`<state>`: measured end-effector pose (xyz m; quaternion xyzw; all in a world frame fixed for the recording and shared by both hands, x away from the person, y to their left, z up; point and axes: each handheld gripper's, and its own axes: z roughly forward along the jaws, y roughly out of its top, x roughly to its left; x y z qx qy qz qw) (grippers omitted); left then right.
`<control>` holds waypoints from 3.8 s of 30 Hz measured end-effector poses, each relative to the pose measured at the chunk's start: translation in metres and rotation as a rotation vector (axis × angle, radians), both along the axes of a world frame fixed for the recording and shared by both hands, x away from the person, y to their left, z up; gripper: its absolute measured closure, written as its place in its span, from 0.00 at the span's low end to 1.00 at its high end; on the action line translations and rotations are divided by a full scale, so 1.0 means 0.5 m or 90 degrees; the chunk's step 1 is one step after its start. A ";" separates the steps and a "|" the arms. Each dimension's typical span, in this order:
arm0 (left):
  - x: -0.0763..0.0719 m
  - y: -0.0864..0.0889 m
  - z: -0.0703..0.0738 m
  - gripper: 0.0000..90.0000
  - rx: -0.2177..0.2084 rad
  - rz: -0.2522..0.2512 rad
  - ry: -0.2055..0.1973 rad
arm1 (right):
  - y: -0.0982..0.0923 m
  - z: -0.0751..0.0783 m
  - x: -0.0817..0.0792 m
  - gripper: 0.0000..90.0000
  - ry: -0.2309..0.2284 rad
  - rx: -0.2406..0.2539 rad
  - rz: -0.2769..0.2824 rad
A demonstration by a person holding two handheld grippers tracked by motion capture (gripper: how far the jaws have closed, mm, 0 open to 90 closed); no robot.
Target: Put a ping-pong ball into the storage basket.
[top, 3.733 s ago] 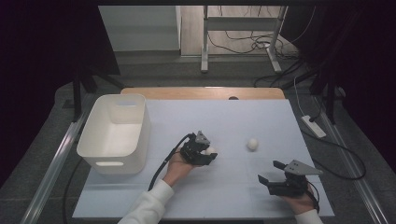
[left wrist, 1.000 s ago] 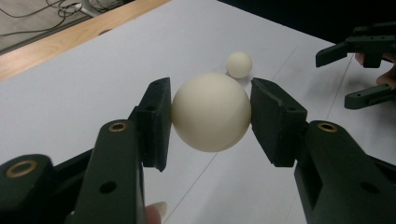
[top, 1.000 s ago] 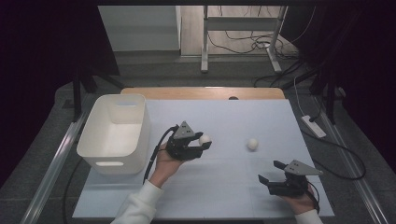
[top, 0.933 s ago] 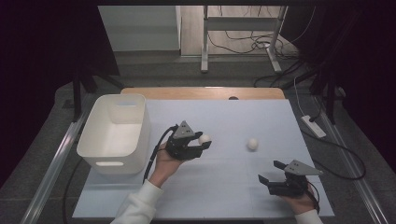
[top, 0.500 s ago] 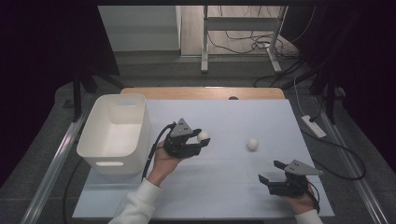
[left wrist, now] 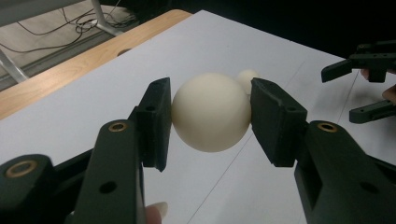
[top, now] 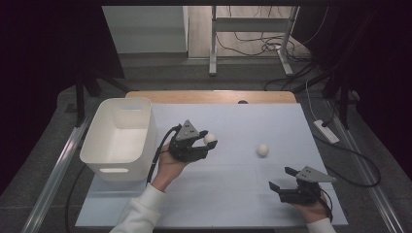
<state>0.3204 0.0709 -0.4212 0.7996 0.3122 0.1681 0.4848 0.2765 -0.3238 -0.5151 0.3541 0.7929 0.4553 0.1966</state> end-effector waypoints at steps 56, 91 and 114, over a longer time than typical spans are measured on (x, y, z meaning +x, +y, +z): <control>-0.004 0.018 0.019 0.56 -0.013 0.009 -0.015 | 0.000 -0.002 0.000 0.15 0.001 -0.004 0.003; -0.003 0.038 0.021 0.56 -0.028 0.024 -0.021 | 0.000 -0.003 0.001 0.15 0.002 -0.007 0.001; -0.006 0.047 0.025 0.56 -0.026 0.029 -0.025 | 0.000 -0.003 0.001 0.15 0.002 -0.007 0.001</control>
